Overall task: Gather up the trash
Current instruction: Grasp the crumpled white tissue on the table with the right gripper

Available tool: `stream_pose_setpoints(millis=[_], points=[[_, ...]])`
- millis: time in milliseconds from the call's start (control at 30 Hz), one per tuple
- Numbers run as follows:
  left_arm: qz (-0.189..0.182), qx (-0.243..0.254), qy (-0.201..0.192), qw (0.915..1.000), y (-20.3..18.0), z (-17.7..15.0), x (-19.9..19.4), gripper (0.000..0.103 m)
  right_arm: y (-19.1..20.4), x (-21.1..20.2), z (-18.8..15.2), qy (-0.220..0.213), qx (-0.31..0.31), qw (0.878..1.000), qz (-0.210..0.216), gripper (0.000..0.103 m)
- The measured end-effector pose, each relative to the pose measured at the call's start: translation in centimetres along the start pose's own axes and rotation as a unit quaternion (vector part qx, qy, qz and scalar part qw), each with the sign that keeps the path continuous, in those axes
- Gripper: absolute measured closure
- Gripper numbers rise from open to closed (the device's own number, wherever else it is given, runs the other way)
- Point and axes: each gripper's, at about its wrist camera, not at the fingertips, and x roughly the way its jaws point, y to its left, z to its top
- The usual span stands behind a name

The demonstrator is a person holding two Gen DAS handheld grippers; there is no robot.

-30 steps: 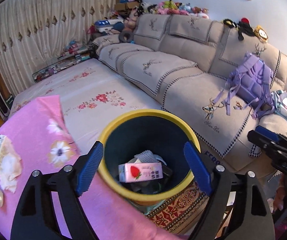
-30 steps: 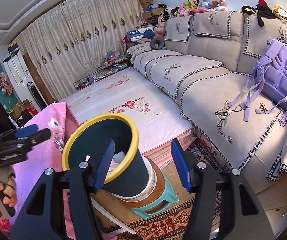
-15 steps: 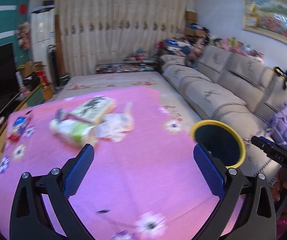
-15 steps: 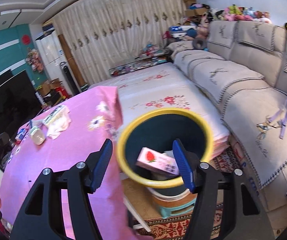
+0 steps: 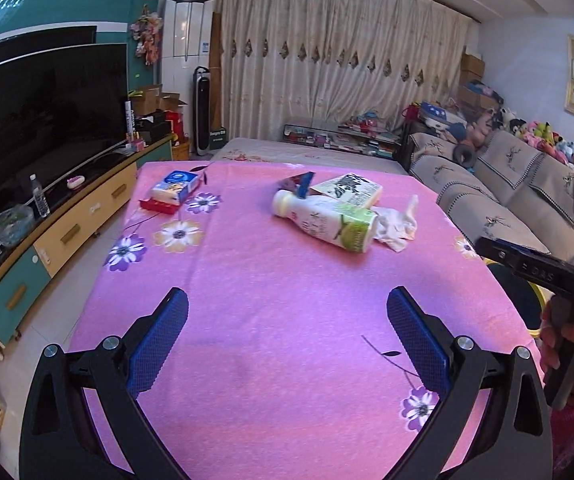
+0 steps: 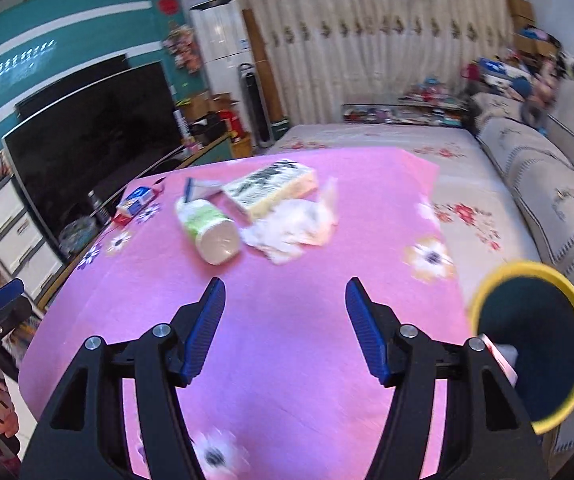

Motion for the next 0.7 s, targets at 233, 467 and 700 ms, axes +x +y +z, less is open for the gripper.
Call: stream_pose_setpoints(millis=[233, 467, 700], points=[[0.002, -0.016, -0.002, 0.9999, 2.4, -0.5, 0.1, 0.005, 0.4, 7.1, 4.5, 0.034, -0.003, 0.999, -0.032, 0.043], [-0.001, -0.015, 0.010, 0.9998, 2.5, -0.7, 1.0, 0.005, -0.4, 14.3, 6.0, 0.087, 0.004, 0.995, -0.045, 0.043], [0.002, -0.015, 0.020, 0.9997, 2.7, -0.5, 2.2, 0.005, -0.7, 18.3, 5.6, 0.123, 0.007, 0.990, -0.068, 0.045]])
